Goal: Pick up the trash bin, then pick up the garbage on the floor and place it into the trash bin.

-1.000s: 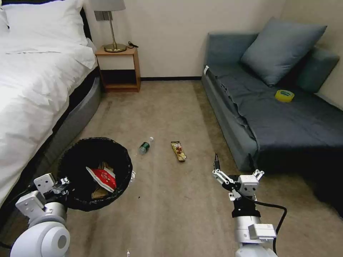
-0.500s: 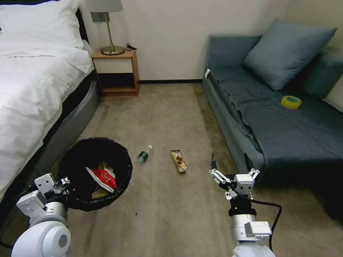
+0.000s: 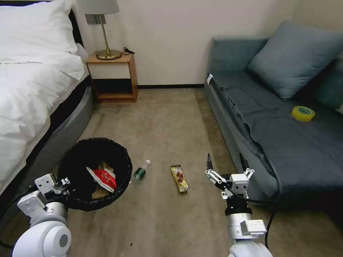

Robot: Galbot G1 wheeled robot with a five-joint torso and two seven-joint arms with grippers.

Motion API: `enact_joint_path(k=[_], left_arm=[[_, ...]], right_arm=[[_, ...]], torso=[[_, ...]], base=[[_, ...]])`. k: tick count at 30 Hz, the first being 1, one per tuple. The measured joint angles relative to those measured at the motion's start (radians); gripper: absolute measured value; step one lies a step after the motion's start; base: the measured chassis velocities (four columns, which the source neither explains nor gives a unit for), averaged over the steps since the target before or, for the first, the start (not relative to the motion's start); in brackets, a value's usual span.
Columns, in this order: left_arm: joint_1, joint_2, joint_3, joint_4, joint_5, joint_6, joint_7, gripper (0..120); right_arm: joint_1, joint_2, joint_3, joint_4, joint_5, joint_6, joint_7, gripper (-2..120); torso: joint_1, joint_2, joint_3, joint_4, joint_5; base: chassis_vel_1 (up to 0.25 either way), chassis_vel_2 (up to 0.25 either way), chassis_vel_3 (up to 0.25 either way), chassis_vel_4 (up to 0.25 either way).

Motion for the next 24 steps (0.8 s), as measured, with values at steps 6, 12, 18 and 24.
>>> enact_joint_path(k=[6, 12, 18, 24], left_arm=[[-0.005, 0.0, 0.0, 0.005, 0.001, 0.0, 0.0, 3], [-0.009, 0.002, -0.001, 0.015, 0.001, -0.001, 0.0, 3], [-0.014, 0.008, -0.01, 0.024, 0.0, -0.002, 0.0, 3], [-0.019, 0.011, -0.02, 0.039, -0.005, -0.002, 0.0, 3]], right_arm=[[0.016, -0.006, -0.005, -0.012, 0.005, -0.003, -0.002, 100], [0.033, -0.011, -0.019, -0.029, 0.008, 0.001, -0.015, 100], [0.058, -0.022, -0.037, -0.043, 0.012, -0.004, -0.019, 100], [0.092, -0.034, -0.063, -0.058, 0.022, -0.032, -0.021, 100]], torso=[[0.0, 0.0, 0.0, 0.0001, 0.0002], [0.0, 0.0, 0.0, 0.0001, -0.0003], [0.0, 0.0, 0.0, 0.0, -0.0001], [0.0, 0.0, 0.0, 0.0, -0.0001]], base=[[-0.19, 0.214, 0.19, -0.208], [-0.164, 0.156, 0.159, -0.162], [-0.047, 0.046, 0.051, -0.056], [0.0, 0.0, 0.0, 0.0]])
